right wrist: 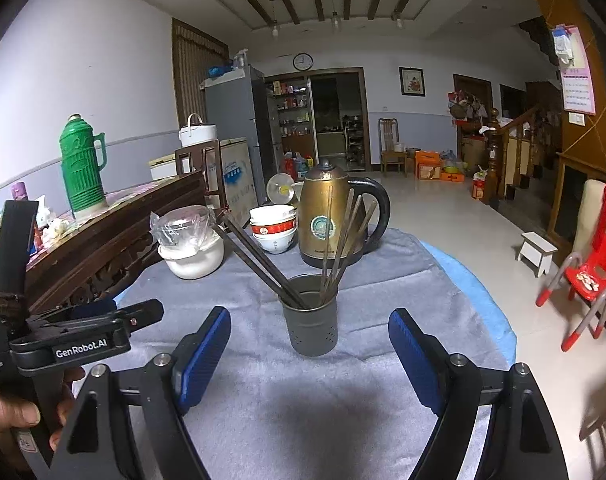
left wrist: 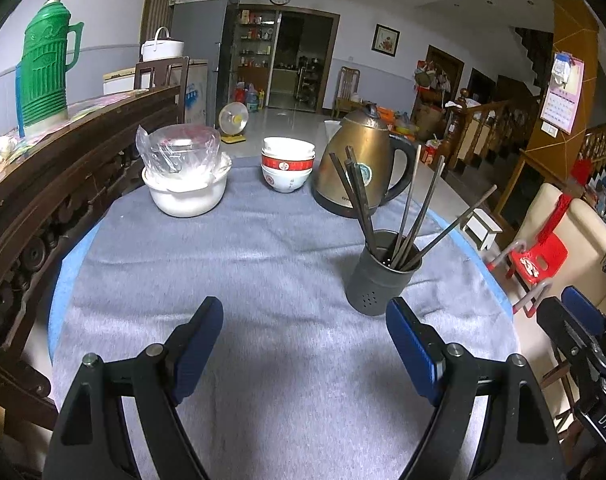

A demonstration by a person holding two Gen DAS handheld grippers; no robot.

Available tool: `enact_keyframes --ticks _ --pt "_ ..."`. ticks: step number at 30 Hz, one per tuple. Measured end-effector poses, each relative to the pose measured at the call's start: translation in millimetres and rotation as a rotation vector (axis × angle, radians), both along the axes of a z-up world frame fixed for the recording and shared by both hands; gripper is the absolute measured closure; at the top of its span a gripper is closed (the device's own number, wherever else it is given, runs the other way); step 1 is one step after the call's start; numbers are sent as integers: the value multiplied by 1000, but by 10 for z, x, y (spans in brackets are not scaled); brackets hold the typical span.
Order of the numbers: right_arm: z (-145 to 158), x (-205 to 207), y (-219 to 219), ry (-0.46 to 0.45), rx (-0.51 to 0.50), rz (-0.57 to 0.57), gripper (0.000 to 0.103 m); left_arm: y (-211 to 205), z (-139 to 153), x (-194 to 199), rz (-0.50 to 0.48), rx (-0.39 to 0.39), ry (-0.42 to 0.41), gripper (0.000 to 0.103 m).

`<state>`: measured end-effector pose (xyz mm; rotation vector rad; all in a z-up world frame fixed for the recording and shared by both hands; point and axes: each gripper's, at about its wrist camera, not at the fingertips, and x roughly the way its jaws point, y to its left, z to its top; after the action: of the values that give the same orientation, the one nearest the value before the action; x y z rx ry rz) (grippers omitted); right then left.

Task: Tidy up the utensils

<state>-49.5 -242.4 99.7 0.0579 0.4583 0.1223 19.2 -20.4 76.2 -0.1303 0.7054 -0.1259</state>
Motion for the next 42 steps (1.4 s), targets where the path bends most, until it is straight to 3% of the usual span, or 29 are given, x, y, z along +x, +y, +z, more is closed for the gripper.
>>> enact_keyframes --ticks 11,14,19,42 --pt "-4 -18 -30 0 0 -13 19 17 -48 9 -2 -26 26 19" --pt "-29 0 -26 8 -1 -13 19 28 -78 20 -1 -30 33 14" --pt "-41 20 -27 13 -1 -16 19 -8 -54 25 4 -2 19 7" --pt "25 17 -105 -18 -16 -52 19 -154 185 -6 -21 5 -59 2"
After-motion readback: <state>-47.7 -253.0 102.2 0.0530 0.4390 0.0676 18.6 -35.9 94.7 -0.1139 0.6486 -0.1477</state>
